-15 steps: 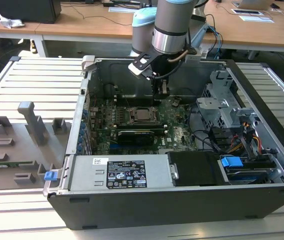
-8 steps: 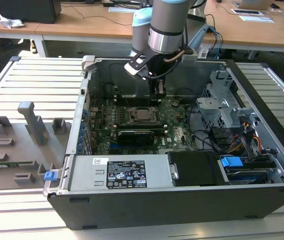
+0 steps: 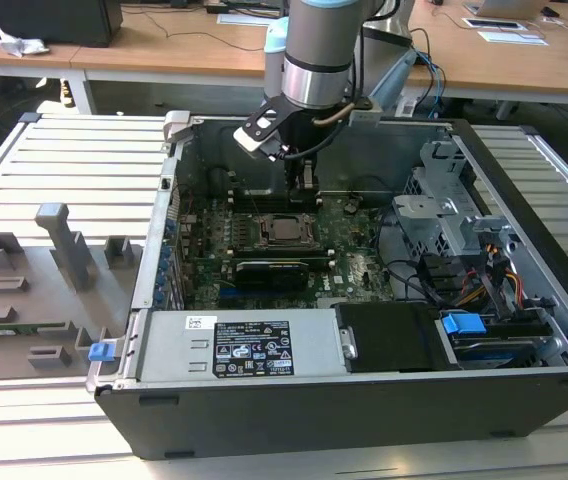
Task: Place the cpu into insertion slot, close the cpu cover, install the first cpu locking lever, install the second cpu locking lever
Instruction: 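Close the cpu cover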
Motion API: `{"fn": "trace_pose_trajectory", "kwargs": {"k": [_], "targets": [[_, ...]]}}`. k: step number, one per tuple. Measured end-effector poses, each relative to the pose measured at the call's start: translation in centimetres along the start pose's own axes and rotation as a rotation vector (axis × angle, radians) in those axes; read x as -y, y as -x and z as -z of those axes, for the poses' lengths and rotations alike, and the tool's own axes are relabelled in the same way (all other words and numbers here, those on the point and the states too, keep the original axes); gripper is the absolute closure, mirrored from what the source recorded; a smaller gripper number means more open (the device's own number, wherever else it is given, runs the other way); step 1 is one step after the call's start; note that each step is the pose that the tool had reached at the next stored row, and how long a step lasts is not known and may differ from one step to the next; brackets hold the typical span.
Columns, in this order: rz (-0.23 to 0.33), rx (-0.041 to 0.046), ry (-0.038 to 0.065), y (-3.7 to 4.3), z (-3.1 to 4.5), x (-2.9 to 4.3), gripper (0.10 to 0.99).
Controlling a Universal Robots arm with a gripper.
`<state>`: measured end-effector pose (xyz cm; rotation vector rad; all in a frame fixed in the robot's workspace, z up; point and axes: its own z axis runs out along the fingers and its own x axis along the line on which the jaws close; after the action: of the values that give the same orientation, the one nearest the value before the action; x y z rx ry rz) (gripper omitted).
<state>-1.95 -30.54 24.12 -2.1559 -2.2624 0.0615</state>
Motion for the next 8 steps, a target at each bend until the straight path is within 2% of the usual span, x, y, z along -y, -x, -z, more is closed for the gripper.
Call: {"fn": "trace_pose_trajectory", "kwargs": {"k": [5,8], "targets": [[0.000,0.0001,0.000,-0.03,-0.60,0.53,0.980],[0.000,0.0000,0.000,-0.09,-1.50,1.22,0.980]]}}
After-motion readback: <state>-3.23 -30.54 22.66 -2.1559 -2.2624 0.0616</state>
